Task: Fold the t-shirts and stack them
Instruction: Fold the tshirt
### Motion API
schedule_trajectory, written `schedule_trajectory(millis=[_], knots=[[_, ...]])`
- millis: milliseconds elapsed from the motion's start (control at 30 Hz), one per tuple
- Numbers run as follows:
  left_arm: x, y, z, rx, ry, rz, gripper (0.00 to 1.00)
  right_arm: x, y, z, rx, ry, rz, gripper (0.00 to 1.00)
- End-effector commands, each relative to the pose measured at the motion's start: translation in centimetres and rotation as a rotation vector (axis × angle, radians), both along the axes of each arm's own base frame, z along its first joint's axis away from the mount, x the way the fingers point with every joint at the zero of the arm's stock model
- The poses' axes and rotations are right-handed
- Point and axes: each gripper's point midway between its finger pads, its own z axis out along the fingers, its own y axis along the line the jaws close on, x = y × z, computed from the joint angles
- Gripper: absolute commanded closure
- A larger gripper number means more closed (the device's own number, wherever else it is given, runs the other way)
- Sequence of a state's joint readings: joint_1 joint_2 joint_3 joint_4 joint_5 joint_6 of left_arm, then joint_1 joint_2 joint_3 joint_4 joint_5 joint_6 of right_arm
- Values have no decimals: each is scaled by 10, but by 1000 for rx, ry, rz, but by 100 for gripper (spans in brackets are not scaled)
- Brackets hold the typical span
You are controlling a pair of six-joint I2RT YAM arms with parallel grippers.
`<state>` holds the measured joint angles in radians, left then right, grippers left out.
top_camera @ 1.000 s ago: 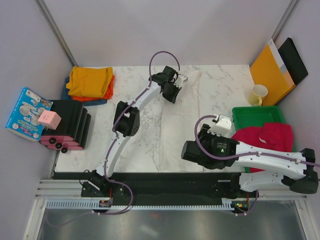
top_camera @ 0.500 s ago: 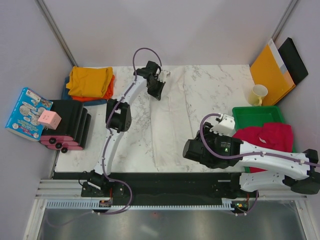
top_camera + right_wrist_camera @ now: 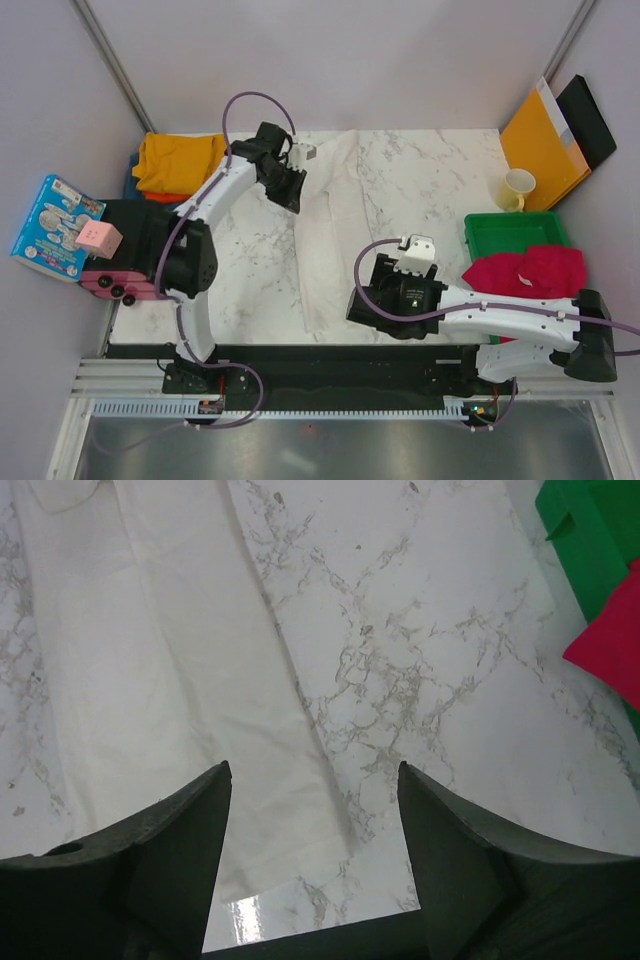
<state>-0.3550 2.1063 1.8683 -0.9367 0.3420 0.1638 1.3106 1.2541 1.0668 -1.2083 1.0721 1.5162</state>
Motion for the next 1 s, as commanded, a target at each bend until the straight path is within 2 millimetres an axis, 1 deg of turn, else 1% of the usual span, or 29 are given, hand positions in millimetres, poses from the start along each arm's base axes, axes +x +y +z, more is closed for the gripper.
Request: schedule_trajectory(millis=[0,33,67,100,133,167,200,233,267,300,333,367,433,467,567,600,633,700,733,767,800,833,867,900,933,967], knots=[[-41,24,89,-85,-178,2,76,10,16,-14,36,3,45,26],[-52,27,92,-95,-172,-5,76,14,10,-24,23,19,30,26],[-65,33,84,-76,-151,-24,76,15,13,-33,28,60,46,27],[-79,39,85,-64,-129,-34,77,19,18,-36,32,66,67,27],[-91,43,94,-63,-145,-44,77,23,14,-44,13,79,64,28],[-104,49,89,-44,-124,-63,78,25,16,-46,6,82,73,30],[-117,54,89,-29,-106,-70,78,28,20,-49,-30,88,106,37],[-127,60,100,-24,-141,-68,78,31,24,-47,-41,90,117,38],[-139,65,93,-12,-125,-79,78,33,26,-47,-63,95,131,39],[-148,68,94,-14,-127,-83,78,33,31,-55,-102,123,159,39],[-157,67,96,-35,-130,-91,77,35,35,-54,-130,135,178,38],[-170,69,94,-46,-132,-91,77,36,36,-58,-147,151,183,37],[-177,70,90,-56,-136,-81,77,36,38,-64,-166,166,189,34],[-182,72,81,-54,-107,-64,77,36,38,-64,-162,164,187,33],[-184,74,68,-45,-85,-20,78,43,37,-62,-124,156,187,31],[-183,75,68,-42,-97,-8,79,46,37,-58,-103,144,183,30],[-180,81,65,-27,-111,21,79,51,32,-57,-99,147,169,30],[-166,87,70,-27,-175,80,82,56,26,-51,-111,139,167,29],[-153,104,72,20,-221,163,84,60,22,-45,-109,126,155,29],[-140,111,81,8,-274,228,84,62,16,-39,-129,108,150,29],[-133,121,96,-5,-339,287,84,64,11,-27,-112,82,143,28],[-123,140,108,-3,-390,390,84,68,6,-18,-114,60,133,28],[-117,147,124,-14,-458,435,82,71,-1,-8,-125,29,115,28],[-106,153,145,-30,-558,466,80,72,-8,7,-144,-1,120,27],[-107,156,176,-58,-672,475,77,75,-13,18,-151,-24,110,27],[-108,153,194,-89,-739,452,76,78,-20,29,-174,-53,89,27]])
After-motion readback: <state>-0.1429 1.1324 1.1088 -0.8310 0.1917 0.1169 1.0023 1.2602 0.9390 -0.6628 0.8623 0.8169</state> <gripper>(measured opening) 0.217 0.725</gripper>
